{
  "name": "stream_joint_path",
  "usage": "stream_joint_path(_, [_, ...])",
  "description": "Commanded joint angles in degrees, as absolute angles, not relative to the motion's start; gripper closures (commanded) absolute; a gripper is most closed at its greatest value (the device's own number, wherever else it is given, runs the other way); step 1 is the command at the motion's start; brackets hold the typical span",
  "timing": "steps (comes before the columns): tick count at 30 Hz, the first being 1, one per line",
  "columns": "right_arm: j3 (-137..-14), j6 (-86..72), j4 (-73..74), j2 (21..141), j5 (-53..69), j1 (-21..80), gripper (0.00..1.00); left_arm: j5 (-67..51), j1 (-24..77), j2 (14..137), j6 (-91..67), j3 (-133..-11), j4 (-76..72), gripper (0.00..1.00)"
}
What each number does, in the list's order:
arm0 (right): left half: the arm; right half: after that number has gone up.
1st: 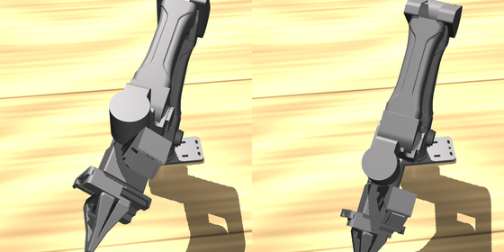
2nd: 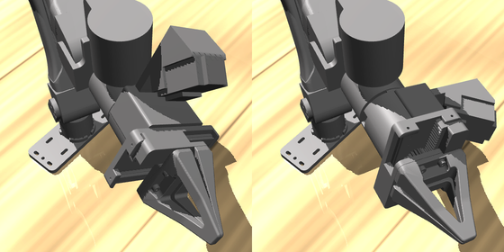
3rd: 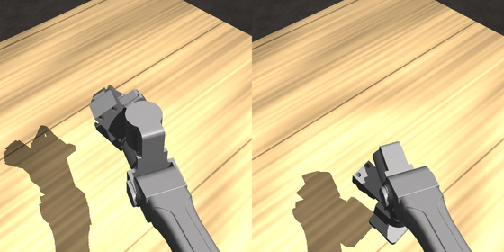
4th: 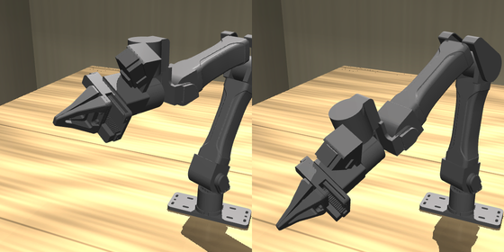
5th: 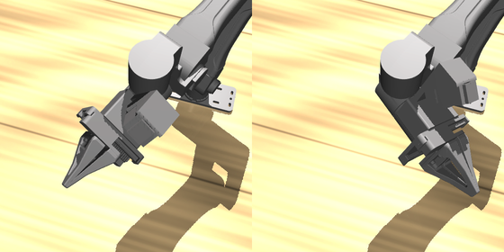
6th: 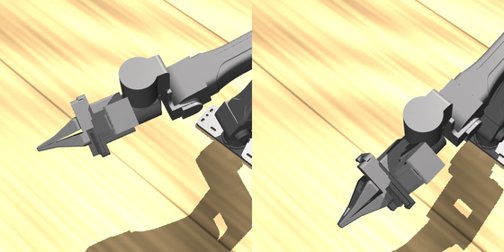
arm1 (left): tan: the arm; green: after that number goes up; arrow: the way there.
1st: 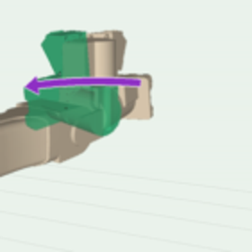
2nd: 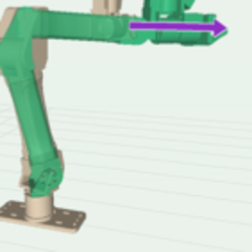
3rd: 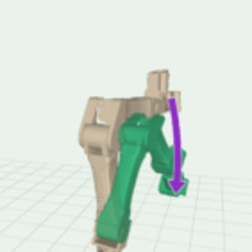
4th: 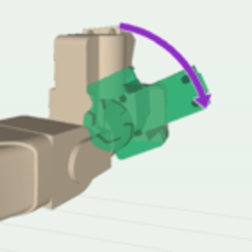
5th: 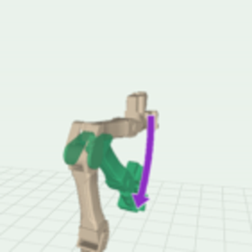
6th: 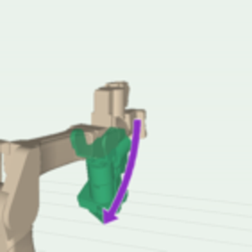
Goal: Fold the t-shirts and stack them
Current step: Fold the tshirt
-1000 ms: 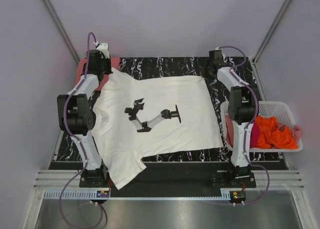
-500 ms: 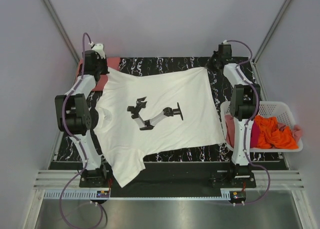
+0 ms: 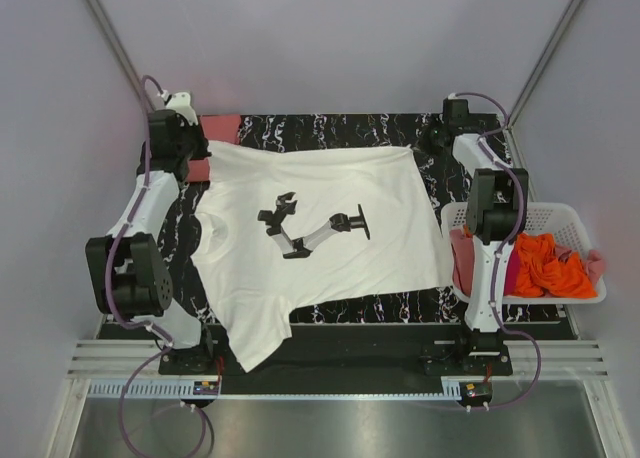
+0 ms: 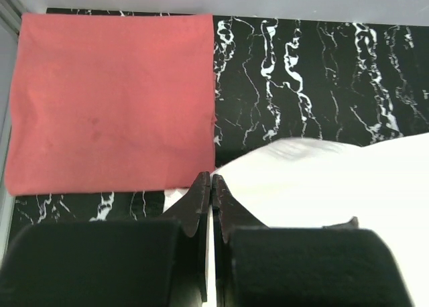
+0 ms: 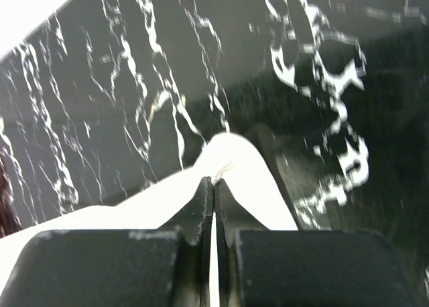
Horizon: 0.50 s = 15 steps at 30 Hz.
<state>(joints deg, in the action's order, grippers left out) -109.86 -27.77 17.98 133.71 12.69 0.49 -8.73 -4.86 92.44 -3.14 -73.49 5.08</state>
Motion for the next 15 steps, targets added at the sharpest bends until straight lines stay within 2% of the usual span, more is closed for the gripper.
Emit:
stream_joint_path(1, [-105.7, -25.1, 16.9, 124.5, 13.0, 0.5, 1.0, -7.5, -5.1, 88.4, -6.1, -71.0, 8.5, 1.0])
stream_joint_path(8, [-93.4, -25.7, 17.0, 116.0, 11.4, 0.5, 1.0, -5.2, -5.1, 82.6, -12.4, -66.3, 18.4, 1.0])
stream_joint_path(15, [-86.4, -23.6, 17.4, 110.7, 9.7, 0.5, 1.0, -6.9, -5.1, 75.6, -14.7, -56.1, 18.8, 1.0])
